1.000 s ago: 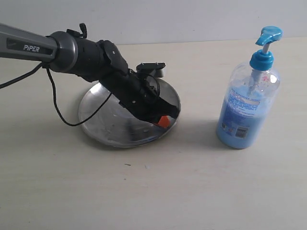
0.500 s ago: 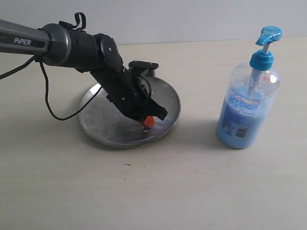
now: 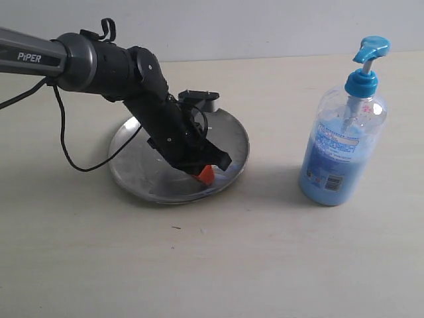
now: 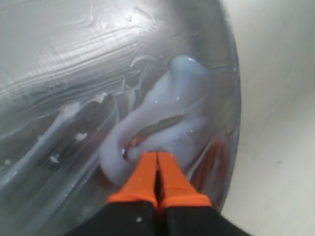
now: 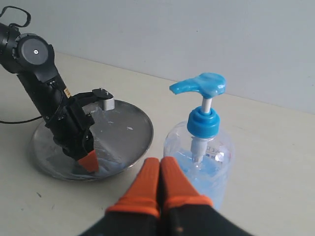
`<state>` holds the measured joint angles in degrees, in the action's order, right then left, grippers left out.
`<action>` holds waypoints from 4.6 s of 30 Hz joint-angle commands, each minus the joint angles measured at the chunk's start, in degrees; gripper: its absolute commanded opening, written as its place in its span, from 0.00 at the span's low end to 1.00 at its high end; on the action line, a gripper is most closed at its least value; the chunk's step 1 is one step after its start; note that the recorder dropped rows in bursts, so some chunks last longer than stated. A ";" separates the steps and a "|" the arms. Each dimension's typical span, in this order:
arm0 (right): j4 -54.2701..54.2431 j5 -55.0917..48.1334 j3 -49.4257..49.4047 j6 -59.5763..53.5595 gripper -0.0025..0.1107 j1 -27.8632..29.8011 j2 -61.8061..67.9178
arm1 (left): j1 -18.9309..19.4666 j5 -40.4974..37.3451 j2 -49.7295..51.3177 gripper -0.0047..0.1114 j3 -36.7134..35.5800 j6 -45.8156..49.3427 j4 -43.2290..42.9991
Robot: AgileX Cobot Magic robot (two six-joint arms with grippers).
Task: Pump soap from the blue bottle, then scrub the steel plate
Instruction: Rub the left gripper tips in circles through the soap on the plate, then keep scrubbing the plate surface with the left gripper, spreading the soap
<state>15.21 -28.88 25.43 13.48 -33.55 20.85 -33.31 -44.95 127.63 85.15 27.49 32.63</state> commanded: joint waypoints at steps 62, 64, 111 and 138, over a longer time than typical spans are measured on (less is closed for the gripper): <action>-0.17 1.15 -0.48 0.05 0.02 0.18 -0.22 | -2.61 5.56 2.84 0.04 1.46 0.51 4.95; -0.17 0.91 -0.48 0.05 0.02 0.18 -0.22 | -2.61 5.56 2.84 0.04 1.46 -0.05 3.45; -0.17 0.80 -0.48 0.05 0.02 0.18 -0.22 | -2.61 0.69 -1.13 0.04 1.46 -8.63 -9.22; -0.17 0.80 -0.48 0.05 0.02 0.18 -0.22 | -2.74 5.93 -0.93 0.04 1.46 -3.52 -1.35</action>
<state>15.21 -28.88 25.43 13.48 -33.55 20.85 -35.68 -40.77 127.00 86.71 23.34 29.52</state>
